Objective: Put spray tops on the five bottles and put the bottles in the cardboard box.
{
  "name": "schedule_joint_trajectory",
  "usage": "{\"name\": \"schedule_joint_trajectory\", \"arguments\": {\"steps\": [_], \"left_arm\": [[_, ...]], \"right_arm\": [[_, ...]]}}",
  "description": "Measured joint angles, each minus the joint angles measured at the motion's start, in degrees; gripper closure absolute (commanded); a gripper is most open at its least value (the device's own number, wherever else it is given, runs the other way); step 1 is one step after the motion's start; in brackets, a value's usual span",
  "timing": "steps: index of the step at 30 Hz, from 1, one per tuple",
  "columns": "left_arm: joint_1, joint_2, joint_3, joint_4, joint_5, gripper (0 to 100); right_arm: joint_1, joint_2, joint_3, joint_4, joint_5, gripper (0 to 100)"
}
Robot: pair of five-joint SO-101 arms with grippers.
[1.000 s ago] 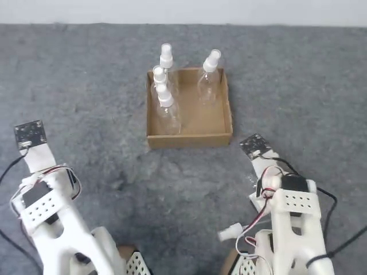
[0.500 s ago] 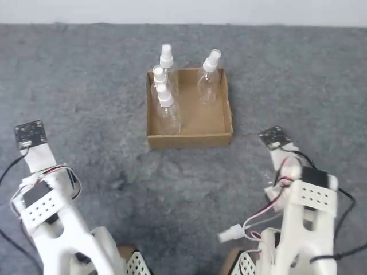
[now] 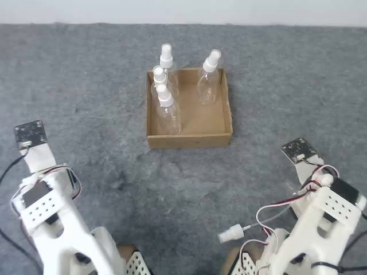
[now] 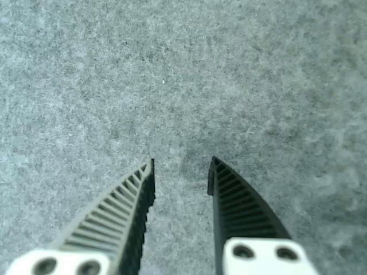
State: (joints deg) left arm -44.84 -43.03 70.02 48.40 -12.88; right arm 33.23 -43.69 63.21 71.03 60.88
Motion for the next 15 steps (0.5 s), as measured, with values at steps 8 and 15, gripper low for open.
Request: {"name": "schedule_joint_trajectory", "arguments": {"steps": [8,15], "left_arm": [[-0.1,0.0,0.0,0.0,0.0,86],[-0.1,0.0,0.0,0.0,0.0,86]], "right_arm": [[0.4,0.0,0.0,0.0,0.4,71.0],[0.4,0.0,0.0,0.0,2.2,71.3]]}}
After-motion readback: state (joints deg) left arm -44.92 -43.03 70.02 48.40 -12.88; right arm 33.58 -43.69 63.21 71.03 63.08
